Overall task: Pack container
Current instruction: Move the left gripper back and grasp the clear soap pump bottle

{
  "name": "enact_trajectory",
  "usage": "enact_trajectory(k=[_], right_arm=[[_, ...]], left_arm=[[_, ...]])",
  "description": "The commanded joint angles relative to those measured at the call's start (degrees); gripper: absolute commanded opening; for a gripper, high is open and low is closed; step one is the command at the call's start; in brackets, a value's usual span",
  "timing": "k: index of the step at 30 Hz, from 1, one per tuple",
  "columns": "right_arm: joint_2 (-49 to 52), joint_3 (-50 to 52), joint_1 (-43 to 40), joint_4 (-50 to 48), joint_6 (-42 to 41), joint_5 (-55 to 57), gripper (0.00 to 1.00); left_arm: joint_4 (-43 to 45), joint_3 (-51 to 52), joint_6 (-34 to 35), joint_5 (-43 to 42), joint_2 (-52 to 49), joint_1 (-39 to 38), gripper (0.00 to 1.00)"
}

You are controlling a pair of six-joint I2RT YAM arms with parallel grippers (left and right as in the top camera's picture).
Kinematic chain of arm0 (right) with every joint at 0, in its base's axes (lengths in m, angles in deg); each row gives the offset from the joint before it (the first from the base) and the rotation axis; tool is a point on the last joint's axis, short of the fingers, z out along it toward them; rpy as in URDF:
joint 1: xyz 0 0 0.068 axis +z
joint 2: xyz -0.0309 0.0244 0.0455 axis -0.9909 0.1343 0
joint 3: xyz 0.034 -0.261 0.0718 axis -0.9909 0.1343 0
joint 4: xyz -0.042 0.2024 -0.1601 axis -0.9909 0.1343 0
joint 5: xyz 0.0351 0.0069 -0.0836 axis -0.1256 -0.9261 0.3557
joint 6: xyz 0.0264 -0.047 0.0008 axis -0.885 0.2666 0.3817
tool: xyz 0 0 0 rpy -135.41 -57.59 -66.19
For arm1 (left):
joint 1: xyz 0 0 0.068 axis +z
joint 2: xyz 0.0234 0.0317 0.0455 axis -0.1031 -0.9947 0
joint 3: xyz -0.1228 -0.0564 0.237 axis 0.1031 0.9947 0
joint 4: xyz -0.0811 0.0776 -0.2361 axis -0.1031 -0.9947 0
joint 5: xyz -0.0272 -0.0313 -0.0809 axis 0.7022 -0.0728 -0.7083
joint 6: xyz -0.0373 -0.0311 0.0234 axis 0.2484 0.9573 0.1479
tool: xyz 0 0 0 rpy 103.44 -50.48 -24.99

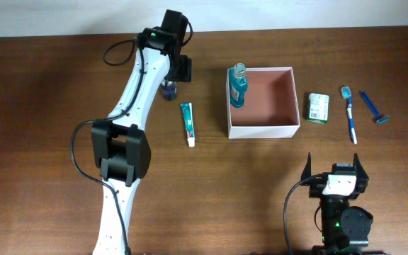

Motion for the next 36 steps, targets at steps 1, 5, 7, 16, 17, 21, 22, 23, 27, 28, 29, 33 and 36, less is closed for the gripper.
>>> enact_trajectory(k=[1, 5, 7, 16, 17, 21, 22, 23, 27, 28, 29, 33, 36], right_arm=[[-0.44, 0.26, 0.31, 0.42, -0.24, 1.09, 0.99], [-0.44, 0.26, 0.31, 0.42, -0.24, 1.09, 0.99], [-0.44, 0.26, 0.31, 0.42, -0.24, 1.09, 0.99], [-0.44, 0.26, 0.31, 0.42, -0.24, 1.09, 0.99], [-0.44, 0.26, 0.31, 0.42, -0.24, 1.09, 0.99], [-0.44, 0.26, 0.31, 0.42, -0.24, 1.11, 0.99], [-0.44, 0.26, 0.31, 0.42, -0.24, 1.09, 0.99], [-0.44, 0.26, 0.31, 0.42, -0.24, 1.09, 0.99], [-0.44, 0.26, 0.31, 0.42, -0.24, 1.09, 0.99], [-0.44, 0.26, 0.31, 0.42, -0.24, 1.09, 0.99], [-0.44, 0.26, 0.31, 0.42, -0.24, 1.09, 0.99], [-0.44, 0.26, 0.31, 0.42, -0.24, 1.09, 0.99], [-0.44, 0.26, 0.31, 0.42, -0.24, 1.09, 0.99]], left_arm=[[0.61, 0.11, -2.10, -0.50, -0.63, 0.59, 0.81], [1.11, 0.11, -2.40, -0.52, -0.63, 1.18, 0.69], [1.07, 0.11, -2.40, -0.52, -0.70, 1.44, 0.68], [0.70, 0.11, -2.40, -0.50, -0.90, 1.66, 0.67], [0.70, 0.13, -2.40, -0.52, -0.96, 1.66, 0.67], [0.72, 0.33, -2.43, -0.52, -1.46, 1.66, 0.67], [0.70, 0.33, -2.43, -0.50, -1.46, 1.66, 0.67], [0.74, 0.33, -2.43, -0.50, -1.46, 1.66, 0.67], [0.87, 0.33, -2.40, -0.52, -1.46, 1.66, 0.49], [0.87, 0.33, -2.40, -0.52, -1.46, 1.66, 0.47], [0.90, 0.33, -2.40, -0.52, -1.46, 1.66, 0.46], [0.85, 0.33, -2.40, -0.52, -1.46, 1.66, 0.46], [0.87, 0.33, -2.40, -0.52, -1.46, 1.66, 0.40]])
